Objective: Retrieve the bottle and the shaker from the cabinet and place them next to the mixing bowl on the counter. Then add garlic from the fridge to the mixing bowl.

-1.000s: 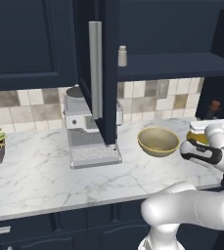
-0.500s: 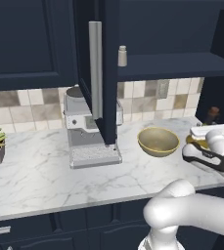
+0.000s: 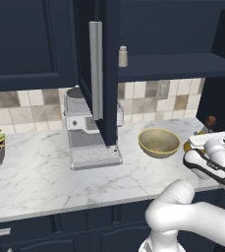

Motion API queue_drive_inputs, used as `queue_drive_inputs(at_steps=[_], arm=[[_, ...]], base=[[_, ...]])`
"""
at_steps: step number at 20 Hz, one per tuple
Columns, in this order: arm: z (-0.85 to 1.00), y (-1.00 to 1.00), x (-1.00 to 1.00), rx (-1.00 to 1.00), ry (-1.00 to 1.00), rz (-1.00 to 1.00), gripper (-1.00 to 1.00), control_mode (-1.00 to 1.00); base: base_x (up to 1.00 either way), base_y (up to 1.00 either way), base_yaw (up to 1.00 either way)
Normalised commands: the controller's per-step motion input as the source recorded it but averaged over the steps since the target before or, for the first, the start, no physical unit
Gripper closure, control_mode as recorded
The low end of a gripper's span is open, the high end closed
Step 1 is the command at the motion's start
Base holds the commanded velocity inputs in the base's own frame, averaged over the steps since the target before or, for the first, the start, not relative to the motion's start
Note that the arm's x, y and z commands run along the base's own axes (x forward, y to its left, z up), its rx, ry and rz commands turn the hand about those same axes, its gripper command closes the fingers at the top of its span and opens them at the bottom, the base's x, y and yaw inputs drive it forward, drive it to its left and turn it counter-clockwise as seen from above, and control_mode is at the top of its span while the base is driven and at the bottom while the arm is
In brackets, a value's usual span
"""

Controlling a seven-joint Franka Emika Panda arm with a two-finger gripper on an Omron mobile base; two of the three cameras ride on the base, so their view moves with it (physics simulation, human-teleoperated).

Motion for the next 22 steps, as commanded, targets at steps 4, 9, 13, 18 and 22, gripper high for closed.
queue_drive_inputs(at_steps=[4, 9, 13, 18, 22], arm=[[-0.27, 0.00, 0.00, 0.00, 0.00, 0.06, 1.00, -1.00], [-0.25, 0.00, 0.09, 0.00, 0.00, 0.05, 1.00, -1.00], [-0.22, 0.00, 0.17, 0.00, 0.00, 0.05, 1.00, -1.00], [-0.26, 0.00, 0.05, 0.00, 0.00, 0.04, -1.00, -1.00], [-0.23, 0.05, 0.00, 0.00, 0.00, 0.03, -1.00, -1.00]], base=[[0.00, 0.00, 0.00], [0.00, 0.00, 0.00], [0.00, 0.00, 0.00], [0.00, 0.00, 0.00], [0.00, 0.00, 0.00]])
